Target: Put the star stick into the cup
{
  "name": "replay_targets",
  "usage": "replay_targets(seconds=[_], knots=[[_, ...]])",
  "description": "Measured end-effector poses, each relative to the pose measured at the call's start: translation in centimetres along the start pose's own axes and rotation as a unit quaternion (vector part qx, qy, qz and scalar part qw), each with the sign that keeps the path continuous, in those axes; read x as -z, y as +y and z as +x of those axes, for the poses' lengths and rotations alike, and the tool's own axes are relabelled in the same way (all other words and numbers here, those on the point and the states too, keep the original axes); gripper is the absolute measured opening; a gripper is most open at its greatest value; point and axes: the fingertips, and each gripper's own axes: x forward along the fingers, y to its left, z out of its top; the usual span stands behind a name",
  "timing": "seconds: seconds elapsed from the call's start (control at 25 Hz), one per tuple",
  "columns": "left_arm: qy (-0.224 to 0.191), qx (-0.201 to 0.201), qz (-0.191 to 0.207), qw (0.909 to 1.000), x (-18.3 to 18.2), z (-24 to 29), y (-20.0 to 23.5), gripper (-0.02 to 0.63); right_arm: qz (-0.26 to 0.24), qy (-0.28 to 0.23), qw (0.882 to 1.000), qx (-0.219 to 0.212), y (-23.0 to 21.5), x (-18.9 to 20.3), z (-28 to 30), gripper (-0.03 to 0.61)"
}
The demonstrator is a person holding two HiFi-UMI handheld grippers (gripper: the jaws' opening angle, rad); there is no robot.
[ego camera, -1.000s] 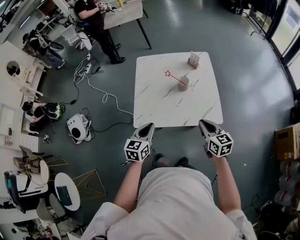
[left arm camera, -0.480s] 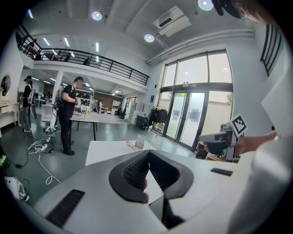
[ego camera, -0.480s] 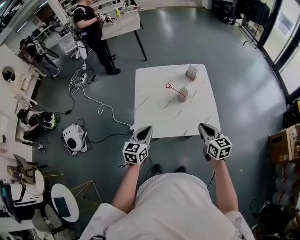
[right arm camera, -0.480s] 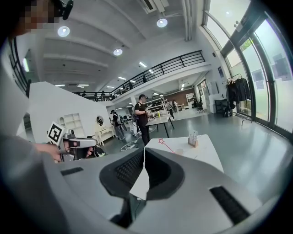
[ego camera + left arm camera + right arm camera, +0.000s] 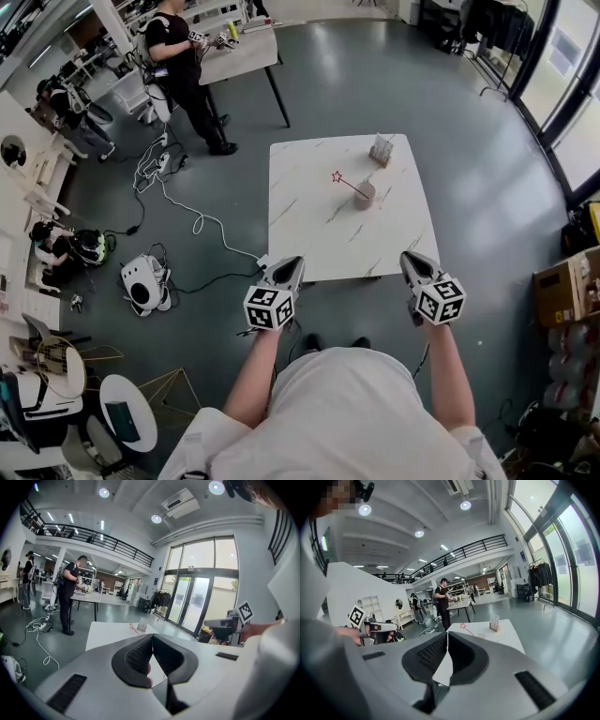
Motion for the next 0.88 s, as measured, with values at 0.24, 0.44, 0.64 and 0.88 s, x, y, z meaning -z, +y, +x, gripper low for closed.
replay_targets(seconds=[0.24,0.44,0.64,0.88], knots=[[-0.001,0.002,-0.005,1.0000,0.3,-0.1,0.0,0.014,0.004,-0.001,1.000,0.007,-0.1,0.0,-0.5,0.028],[-0.002,0.001,-0.021,0.9998,0.6,0.0,0.4,0.014,0.001,-0.002,1.000,0.009,0.0,-0.3,-0.8,0.028],[-0.004,0.005,-0.018,0.9998,0.1,-0.1,0.3,0.014,0.014,-0.009,1.000,0.011,-0.1,-0.9,-1.0,0.028],[-0.009,0.003,-0.021,0.9997,-0.2,-0.4,0.6,0.014,0.004,-0.007,1.000,0.009,0.2,-0.8,-1.0,0.028]])
